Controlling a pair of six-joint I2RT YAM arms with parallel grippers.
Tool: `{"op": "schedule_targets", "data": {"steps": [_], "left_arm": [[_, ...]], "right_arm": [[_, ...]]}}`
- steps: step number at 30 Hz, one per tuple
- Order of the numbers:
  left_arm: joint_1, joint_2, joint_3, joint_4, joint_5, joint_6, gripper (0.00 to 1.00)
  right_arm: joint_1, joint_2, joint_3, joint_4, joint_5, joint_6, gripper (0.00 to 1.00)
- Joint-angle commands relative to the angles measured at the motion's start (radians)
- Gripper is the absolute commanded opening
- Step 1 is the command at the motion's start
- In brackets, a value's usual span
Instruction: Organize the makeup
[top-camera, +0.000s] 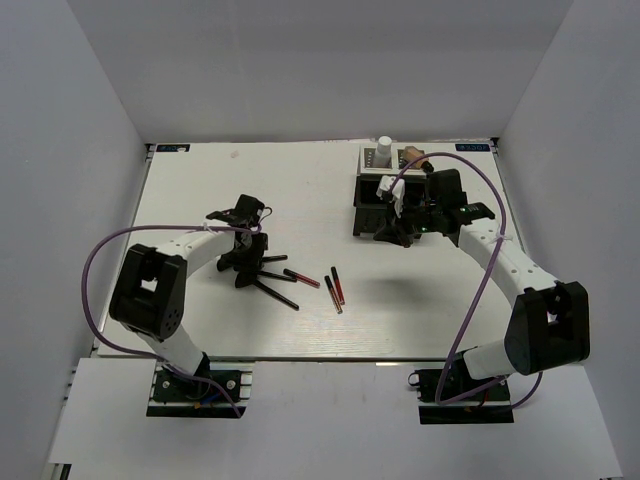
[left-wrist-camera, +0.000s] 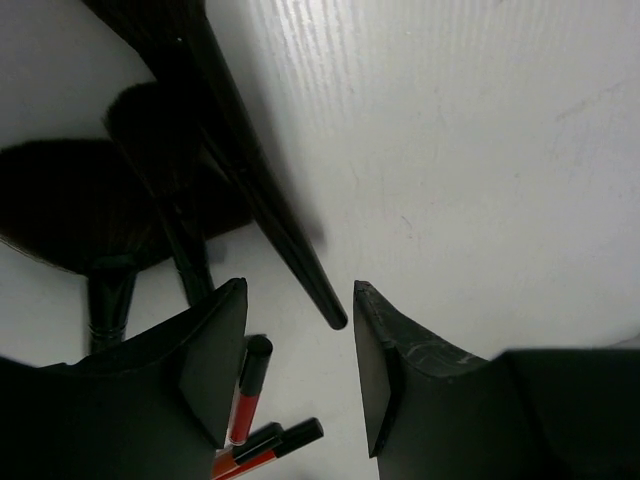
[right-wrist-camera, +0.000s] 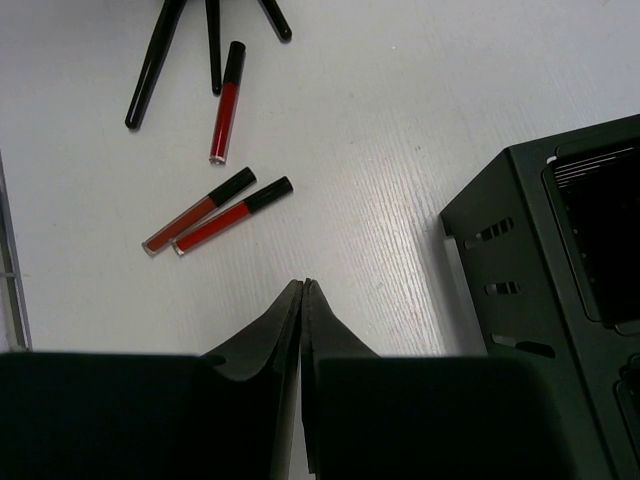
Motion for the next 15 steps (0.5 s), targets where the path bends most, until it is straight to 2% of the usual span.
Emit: {"op": "schedule_targets", "data": {"steps": [1, 10, 15], "left_arm": [[0.004, 0.005, 0.024, -0.038, -0.023, -0.013, 0.57], [0.043, 0.106, 0.091, -0.026, -0.035, -0.006, 0.55], [0.065, 0.152, 0.139, -0.058, -0.041, 0.020, 0.44]], "right_arm": [[-0.003, -0.031, -0.005, 0.030, 0.007, 0.014, 0.07], [-0.004, -0.053, -0.014, 0.019, 0.024, 0.011, 0.07], [-0.006, -0.068, -0.020, 0.025, 0.031, 0.023, 0.07]]}}
